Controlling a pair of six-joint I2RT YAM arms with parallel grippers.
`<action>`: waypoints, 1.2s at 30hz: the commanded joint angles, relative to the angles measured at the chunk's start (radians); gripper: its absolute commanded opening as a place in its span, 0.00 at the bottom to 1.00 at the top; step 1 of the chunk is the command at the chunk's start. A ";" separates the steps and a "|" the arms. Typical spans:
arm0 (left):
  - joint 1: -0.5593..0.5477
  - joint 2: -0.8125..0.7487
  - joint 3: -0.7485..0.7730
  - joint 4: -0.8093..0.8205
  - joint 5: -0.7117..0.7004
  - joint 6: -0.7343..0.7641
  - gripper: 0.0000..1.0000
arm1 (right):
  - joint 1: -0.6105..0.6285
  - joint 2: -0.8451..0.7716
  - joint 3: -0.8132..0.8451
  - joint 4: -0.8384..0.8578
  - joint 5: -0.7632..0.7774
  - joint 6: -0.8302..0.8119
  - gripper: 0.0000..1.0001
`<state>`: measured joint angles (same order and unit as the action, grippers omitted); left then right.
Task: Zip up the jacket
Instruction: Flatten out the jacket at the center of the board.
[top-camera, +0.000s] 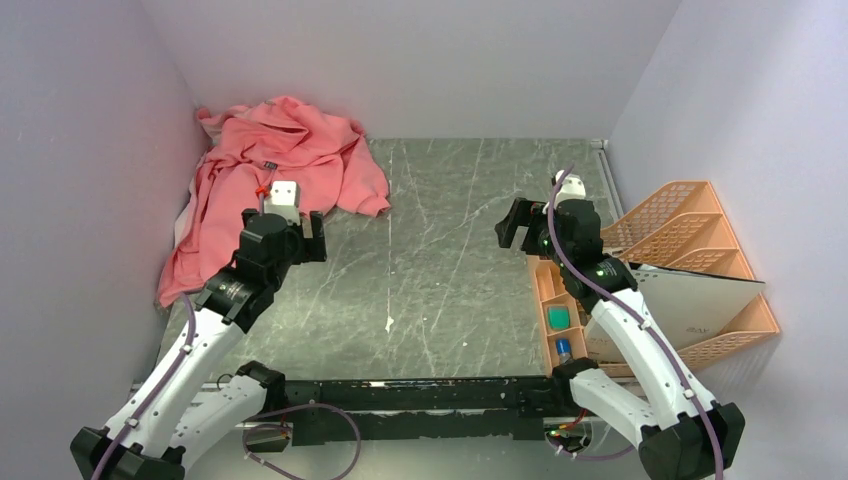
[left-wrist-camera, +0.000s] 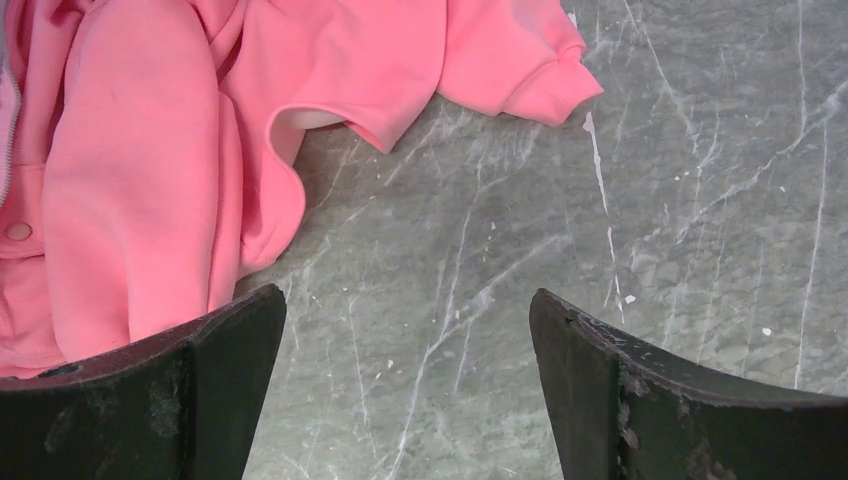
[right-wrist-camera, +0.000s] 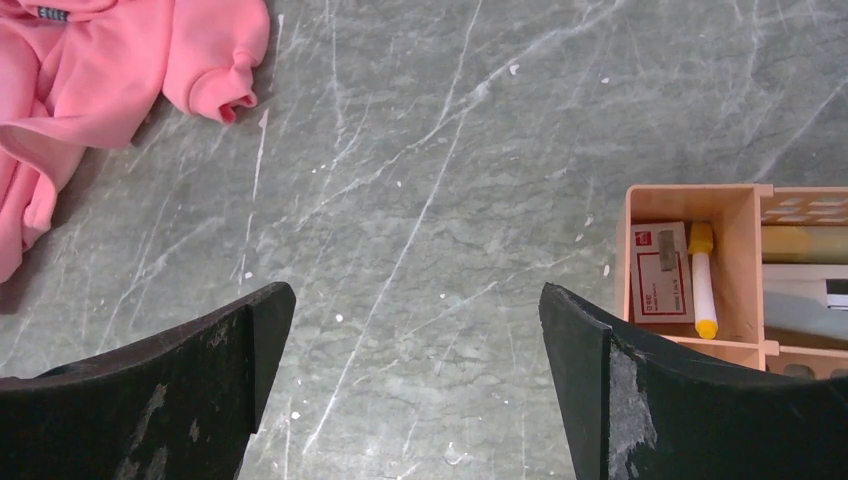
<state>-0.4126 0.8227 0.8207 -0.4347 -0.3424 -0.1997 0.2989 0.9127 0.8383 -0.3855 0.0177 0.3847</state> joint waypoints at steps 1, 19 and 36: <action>0.006 -0.014 0.008 0.016 -0.016 0.002 0.97 | 0.005 -0.030 -0.005 0.058 -0.008 -0.008 1.00; 0.006 0.025 0.011 -0.001 -0.120 -0.002 0.97 | 0.003 -0.008 0.044 0.020 -0.050 0.057 1.00; 0.183 0.588 0.393 -0.030 -0.105 -0.069 0.97 | 0.003 -0.016 -0.042 -0.022 -0.115 0.124 0.95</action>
<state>-0.2745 1.3090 1.1294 -0.4866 -0.4965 -0.2249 0.2989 0.9062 0.8234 -0.4107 -0.0177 0.5026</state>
